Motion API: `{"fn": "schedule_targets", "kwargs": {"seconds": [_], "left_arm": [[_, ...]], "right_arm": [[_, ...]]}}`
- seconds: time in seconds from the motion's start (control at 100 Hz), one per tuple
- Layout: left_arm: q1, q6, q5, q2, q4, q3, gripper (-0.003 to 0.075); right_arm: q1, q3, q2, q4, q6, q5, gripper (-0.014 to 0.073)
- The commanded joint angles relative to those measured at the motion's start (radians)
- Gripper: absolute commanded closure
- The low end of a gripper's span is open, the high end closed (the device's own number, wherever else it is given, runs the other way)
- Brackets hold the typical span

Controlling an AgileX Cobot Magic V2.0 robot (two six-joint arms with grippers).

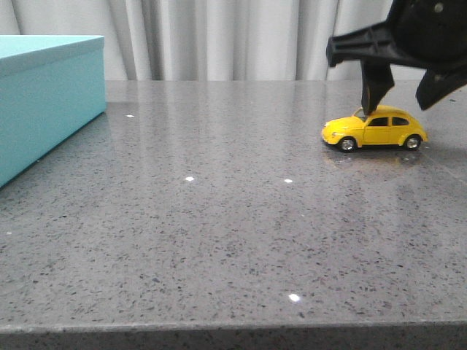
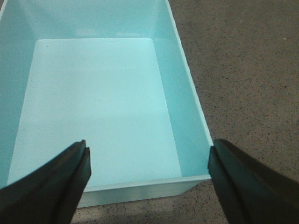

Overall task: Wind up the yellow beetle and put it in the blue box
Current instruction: 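Drag the beetle along the table with the right gripper to wind it, then open the right gripper and release the beetle to roll toward the box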

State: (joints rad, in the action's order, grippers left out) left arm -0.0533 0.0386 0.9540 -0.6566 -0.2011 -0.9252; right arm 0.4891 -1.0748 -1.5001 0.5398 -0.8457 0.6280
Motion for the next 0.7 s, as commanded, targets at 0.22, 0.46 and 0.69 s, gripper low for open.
{"fn": "schedule_targets", "kwargs": {"seconds": [0.22,0.46,0.69], "left_arm": [[-0.008,0.0,-0.069,-0.008,-0.02,-0.035,0.0207],[-0.008,0.0,-0.069,-0.008,-0.02,-0.035,0.0208],[-0.008,0.0,-0.069,-0.008,-0.02,-0.035,0.0208]], "right_arm": [[0.001,-0.026,0.248,0.03,0.103,-0.091,0.0144],[0.005,-0.026,0.421,0.03,0.223,-0.094,0.0144],[0.005,-0.025,0.533,0.026,0.321,-0.092,0.0144]]}}
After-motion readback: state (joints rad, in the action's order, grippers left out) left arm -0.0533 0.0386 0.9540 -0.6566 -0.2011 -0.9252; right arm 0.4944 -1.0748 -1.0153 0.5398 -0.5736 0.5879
